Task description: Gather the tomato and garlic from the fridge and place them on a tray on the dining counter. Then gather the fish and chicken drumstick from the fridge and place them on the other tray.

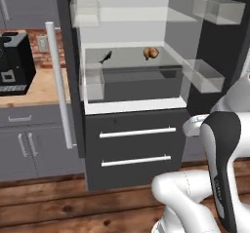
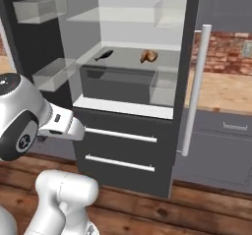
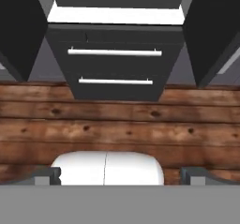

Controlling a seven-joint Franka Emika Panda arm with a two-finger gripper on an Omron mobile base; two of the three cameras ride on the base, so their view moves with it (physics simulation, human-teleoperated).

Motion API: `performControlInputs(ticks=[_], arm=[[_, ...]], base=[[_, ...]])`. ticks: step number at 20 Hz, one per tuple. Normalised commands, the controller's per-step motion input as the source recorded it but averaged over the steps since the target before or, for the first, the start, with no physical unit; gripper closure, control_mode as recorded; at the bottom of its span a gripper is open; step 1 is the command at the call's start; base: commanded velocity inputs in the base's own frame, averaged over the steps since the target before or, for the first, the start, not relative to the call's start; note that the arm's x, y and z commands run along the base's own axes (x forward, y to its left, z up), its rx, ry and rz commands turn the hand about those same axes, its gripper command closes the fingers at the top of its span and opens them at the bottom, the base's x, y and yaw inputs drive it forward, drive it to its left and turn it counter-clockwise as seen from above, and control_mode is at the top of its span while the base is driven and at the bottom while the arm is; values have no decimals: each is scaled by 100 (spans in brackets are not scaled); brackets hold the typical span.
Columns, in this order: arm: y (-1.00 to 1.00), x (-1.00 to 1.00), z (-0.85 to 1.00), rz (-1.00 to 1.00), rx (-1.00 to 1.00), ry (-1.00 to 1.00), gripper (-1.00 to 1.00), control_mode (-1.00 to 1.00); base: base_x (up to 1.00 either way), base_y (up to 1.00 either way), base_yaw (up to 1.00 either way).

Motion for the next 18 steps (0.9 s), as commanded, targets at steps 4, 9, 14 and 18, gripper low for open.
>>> performControlInputs(ticks=[4,9,14,18], arm=[[0,0,0,0,0,0,-100,100],[0,0,0,0,0,0,-100,100],[0,0,0,0,0,0,-100,100],[0,0,0,0,0,0,-100,100]], base=[[100,-29,0],[99,-26,0],[78,-24,-2],[29,-16,-8]])
